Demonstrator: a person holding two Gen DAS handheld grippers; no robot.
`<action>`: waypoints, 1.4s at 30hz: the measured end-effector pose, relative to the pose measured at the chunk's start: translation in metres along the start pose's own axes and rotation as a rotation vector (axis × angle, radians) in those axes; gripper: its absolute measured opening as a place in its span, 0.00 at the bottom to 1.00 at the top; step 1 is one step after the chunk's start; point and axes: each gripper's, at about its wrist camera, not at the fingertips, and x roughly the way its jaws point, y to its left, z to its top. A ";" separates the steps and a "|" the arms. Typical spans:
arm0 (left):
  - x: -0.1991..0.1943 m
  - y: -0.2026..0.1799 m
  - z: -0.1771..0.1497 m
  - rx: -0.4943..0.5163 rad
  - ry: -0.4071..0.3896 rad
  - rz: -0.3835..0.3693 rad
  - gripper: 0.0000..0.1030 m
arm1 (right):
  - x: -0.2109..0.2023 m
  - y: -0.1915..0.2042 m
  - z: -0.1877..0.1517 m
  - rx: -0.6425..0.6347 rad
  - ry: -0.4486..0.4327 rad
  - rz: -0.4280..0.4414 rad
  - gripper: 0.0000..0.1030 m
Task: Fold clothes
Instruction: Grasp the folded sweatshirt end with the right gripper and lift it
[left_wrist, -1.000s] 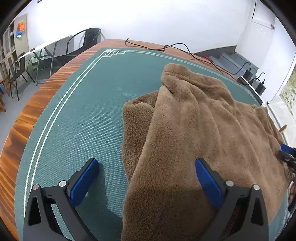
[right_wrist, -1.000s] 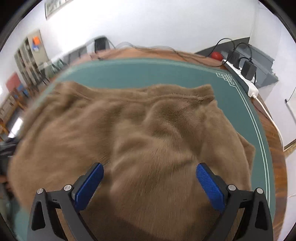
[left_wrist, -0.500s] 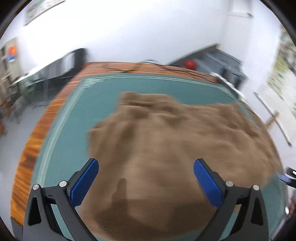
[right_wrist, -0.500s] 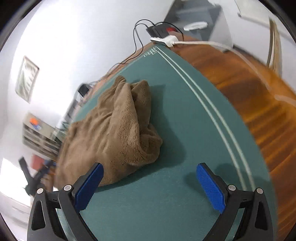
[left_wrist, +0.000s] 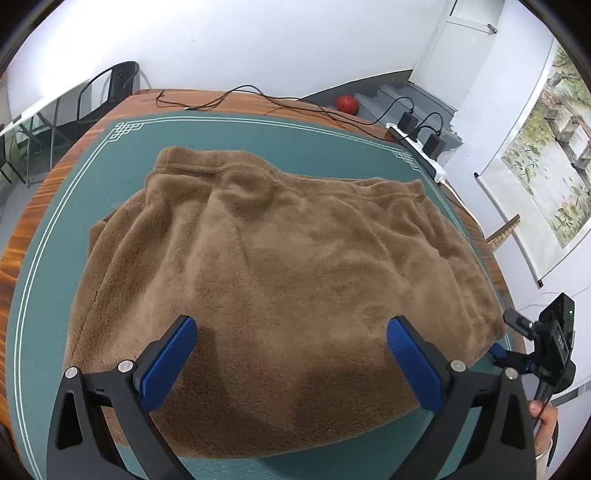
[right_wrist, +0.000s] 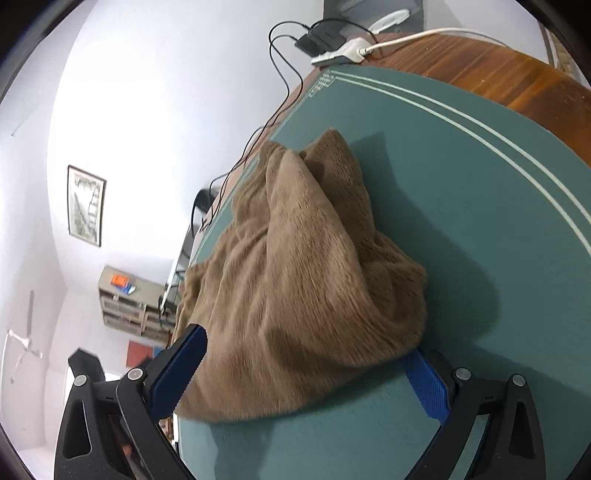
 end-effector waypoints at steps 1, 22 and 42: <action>0.001 0.000 0.000 0.002 -0.001 0.009 1.00 | 0.003 0.003 0.001 0.005 -0.018 -0.008 0.99; 0.029 -0.131 0.034 0.174 0.075 -0.018 1.00 | 0.005 0.001 0.010 0.039 0.009 0.176 1.00; 0.137 -0.249 0.095 0.236 0.531 -0.115 1.00 | 0.003 0.076 -0.040 -0.410 -0.238 -0.087 0.44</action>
